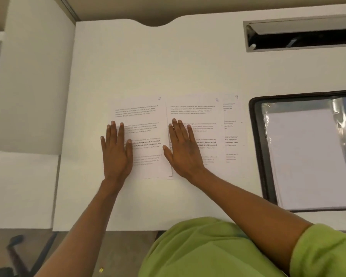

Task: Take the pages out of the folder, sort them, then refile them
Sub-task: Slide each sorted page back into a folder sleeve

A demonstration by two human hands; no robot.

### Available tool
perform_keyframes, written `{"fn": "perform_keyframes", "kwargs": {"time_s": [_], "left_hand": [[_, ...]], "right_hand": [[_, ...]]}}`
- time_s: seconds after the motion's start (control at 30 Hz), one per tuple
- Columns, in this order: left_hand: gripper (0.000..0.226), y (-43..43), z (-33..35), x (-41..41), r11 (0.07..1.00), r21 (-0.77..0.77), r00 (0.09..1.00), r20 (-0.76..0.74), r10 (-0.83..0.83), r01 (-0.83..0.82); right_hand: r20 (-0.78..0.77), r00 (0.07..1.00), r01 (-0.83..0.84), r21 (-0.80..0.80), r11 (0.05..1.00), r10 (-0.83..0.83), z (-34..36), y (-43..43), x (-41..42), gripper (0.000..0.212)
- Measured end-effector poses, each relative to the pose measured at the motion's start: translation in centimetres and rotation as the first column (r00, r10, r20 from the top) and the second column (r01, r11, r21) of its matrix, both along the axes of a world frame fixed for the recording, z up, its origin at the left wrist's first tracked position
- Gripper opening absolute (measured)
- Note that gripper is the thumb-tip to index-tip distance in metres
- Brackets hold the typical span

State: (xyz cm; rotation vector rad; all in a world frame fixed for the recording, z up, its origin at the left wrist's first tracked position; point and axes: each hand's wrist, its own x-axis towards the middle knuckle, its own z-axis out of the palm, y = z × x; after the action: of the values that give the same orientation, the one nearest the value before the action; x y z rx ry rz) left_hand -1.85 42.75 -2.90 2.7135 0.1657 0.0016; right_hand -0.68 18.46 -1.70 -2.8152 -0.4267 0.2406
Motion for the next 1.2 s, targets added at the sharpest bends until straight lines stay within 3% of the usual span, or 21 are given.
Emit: {"fn": "perform_keyframes", "kwargs": {"time_s": [0.13,0.33,0.5,0.57,0.67,0.77,0.9,1.2], "left_hand": [[0.060,1.2,-1.2,0.1,0.998,-0.038,0.999,-0.025,0.040,-0.041],[0.060,1.1,-2.2,-0.3,0.999,0.032,0.999,-0.019,0.037,-0.036],[0.061,1.0,-2.4,-0.2,0.997,0.055,0.998,-0.007,0.054,-0.054],[0.061,0.9,-2.4,-0.2,0.997,0.053,0.998,-0.007,0.055,-0.055],[0.061,1.0,-2.4,-0.2,0.997,0.056,0.999,0.002,0.046,-0.046],[0.061,0.9,-2.3,-0.3,0.997,0.059,0.999,0.005,0.041,-0.042],[0.062,1.1,-2.1,-0.3,0.999,0.034,0.999,-0.009,0.037,-0.037],[0.065,-0.9,0.5,0.5,0.961,-0.210,0.980,0.042,0.194,-0.181]], "right_hand": [[-0.029,0.998,0.059,-0.076,0.995,-0.062,-0.6,1.3,0.1,0.075],[-0.014,0.998,0.058,-0.118,0.991,-0.060,-0.5,2.2,0.3,0.076],[0.042,0.997,0.065,0.116,0.991,-0.070,0.5,3.5,0.2,0.064],[0.022,0.995,0.085,0.320,0.943,-0.097,1.4,4.1,0.1,0.059],[-0.199,0.971,0.221,0.532,0.817,-0.134,3.4,5.1,0.1,0.064],[-0.376,0.902,0.399,0.536,0.743,-0.213,4.2,5.8,0.4,0.068],[-0.523,0.809,0.562,0.557,0.611,-0.268,4.5,5.4,1.3,0.044],[-0.633,0.755,0.635,0.639,0.435,-0.172,6.5,-1.1,1.1,0.037]]}}
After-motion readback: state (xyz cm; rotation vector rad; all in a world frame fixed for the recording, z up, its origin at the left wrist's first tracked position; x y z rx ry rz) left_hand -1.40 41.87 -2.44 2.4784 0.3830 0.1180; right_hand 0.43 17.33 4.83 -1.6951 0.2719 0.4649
